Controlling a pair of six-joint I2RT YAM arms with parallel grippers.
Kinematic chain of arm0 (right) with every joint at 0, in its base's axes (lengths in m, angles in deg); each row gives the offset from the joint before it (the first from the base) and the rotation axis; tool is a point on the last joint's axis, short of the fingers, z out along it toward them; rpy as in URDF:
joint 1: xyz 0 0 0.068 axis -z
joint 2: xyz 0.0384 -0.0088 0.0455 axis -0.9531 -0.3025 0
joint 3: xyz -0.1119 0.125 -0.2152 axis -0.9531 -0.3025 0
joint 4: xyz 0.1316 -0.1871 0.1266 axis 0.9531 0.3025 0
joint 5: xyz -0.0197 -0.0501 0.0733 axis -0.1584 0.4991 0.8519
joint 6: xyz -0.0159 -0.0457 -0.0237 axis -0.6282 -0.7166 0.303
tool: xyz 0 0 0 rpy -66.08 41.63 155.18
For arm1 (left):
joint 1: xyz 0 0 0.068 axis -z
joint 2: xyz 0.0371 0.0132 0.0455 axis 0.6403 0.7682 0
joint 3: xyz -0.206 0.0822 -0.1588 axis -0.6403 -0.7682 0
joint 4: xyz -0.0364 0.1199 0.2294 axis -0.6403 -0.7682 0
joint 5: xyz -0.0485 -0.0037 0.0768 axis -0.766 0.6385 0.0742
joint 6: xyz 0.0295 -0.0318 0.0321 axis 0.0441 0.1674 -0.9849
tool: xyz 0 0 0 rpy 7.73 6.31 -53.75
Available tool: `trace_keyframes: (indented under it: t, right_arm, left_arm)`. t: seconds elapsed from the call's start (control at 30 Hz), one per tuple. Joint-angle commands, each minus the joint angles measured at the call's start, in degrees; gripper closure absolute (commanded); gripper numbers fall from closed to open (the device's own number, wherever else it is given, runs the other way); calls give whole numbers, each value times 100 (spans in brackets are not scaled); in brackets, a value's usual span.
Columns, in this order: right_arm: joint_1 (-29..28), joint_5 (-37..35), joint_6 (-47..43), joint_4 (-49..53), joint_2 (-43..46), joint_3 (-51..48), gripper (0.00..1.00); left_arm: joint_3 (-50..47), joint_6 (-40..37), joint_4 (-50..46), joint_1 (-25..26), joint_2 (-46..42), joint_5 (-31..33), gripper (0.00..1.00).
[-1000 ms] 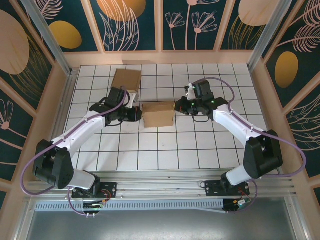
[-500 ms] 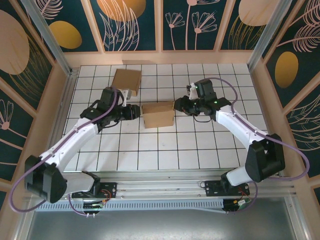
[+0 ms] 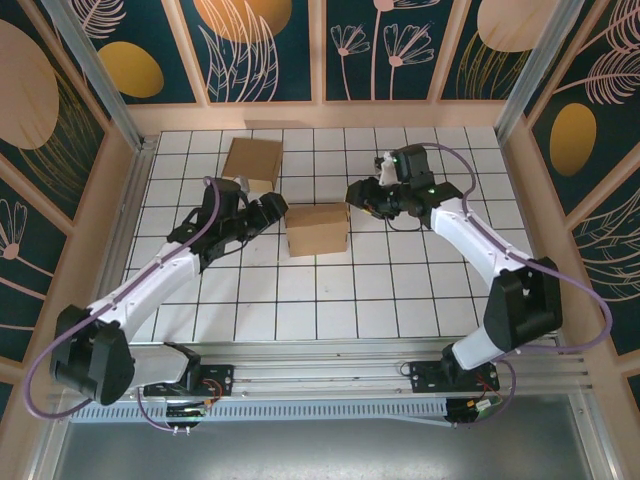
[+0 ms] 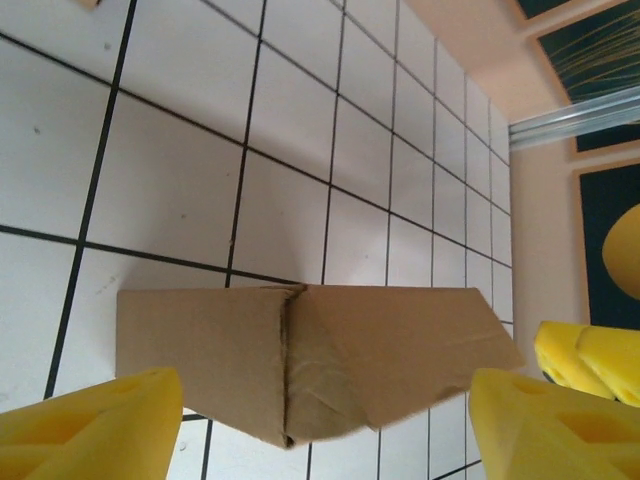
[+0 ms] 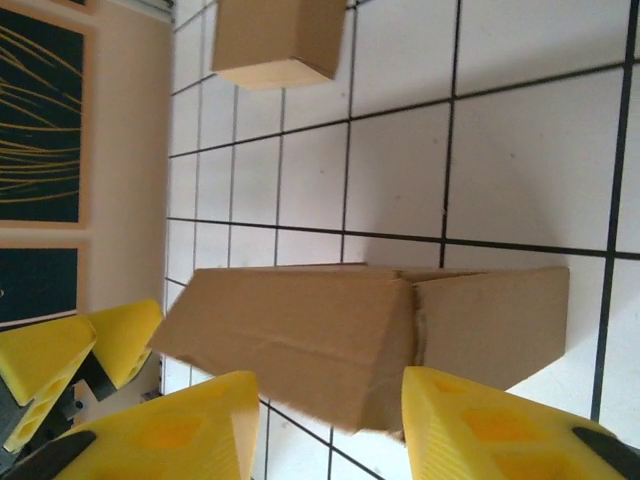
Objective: Fold the paper box
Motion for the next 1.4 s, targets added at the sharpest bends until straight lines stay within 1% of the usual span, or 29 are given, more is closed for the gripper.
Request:
trace_keyframes:
  t: [0.0, 0.07, 0.13, 0.23, 0.37, 0.43, 0.57, 0.67, 0.73, 0.8, 0.87, 0.9, 0.97, 1.07, 1.13, 1.2, 1.23, 1.3, 1.33, 1.37]
  right_arm:
    - [-70, -17, -74, -56, -63, -194, 61]
    - [-90, -7, -33, -134, -68, -314, 66]
    - [-101, -79, -21, -179, -66, -419, 72]
    - [-151, -265, -62, -157, -74, -544, 79]
    - [-313, -621, -227, 23, -200, -659, 81]
    - [-407, -784, -309, 88, -276, -752, 82]
    - [-489, -953, -354, 200, -271, -904, 84]
    - [-510, -1015, -362, 310, -38, -846, 86]
    - [-544, -1088, -297, 427, 255, -945, 87]
    - [-662, -1207, 22, 472, 668, -1345, 88]
    - [-800, -967, 363, 544, 1160, -1795, 86]
    - [-933, -832, 483, 656, 1373, -1890, 84]
    - [-993, -606, 644, 1030, 1877, -1923, 78]
    - [-960, -844, 644, 1634, 2424, -1580, 68]
    - [-887, -1026, 566, 1772, 2613, -1401, 60]
    - [-864, -1055, 565, 1645, 2620, -1480, 56]
    - [-702, -1032, 657, 1456, 2583, -1635, 56]
    - [-698, -885, 903, 880, 2484, -2048, 54]
    - [-731, -755, 1059, 509, 2403, -2284, 53]
    - [-796, -643, 1166, 151, 2322, -2485, 52]
  left_arm:
    - [41, 64, 368, 6, 183, -325, 28]
    - [-17, 26, 499, 6, 296, -467, 34]
    - [-48, 0, 515, 3, 413, -547, 43]
    - [-185, -31, 419, 6, 487, -469, 54]
    - [-542, -37, 380, 6, 493, -295, 64]
    - [-782, 12, 459, -1, 490, -318, 69]
    - [-1136, -67, 664, 6, 428, -505, 73]
    - [-1140, -232, 672, 6, 228, -581, 72]
    - [-1123, -265, 539, 21, 94, -696, 72]
    - [-1190, -216, 292, 130, -109, -725, 72]
    - [-1355, -104, -31, 402, -458, -582, 72]
    - [-1406, -54, -179, 541, -628, -502, 72]
    - [-1496, 149, -466, 838, -1055, -360, 71]
    - [-1511, 285, -889, 920, -1524, -134, 65]
    - [-1466, 247, -1086, 923, -1801, 154, 56]
    - [-1489, 190, -1064, 927, -1869, 324, 47]
    - [-1536, 181, -996, 922, -1810, 370, 41]
    - [-1649, 84, -736, 924, -1550, 344, 30]
    - [-1703, 46, -590, 928, -1355, 297, 26]
    - [-1763, -25, -362, 928, -1142, 140, 24]
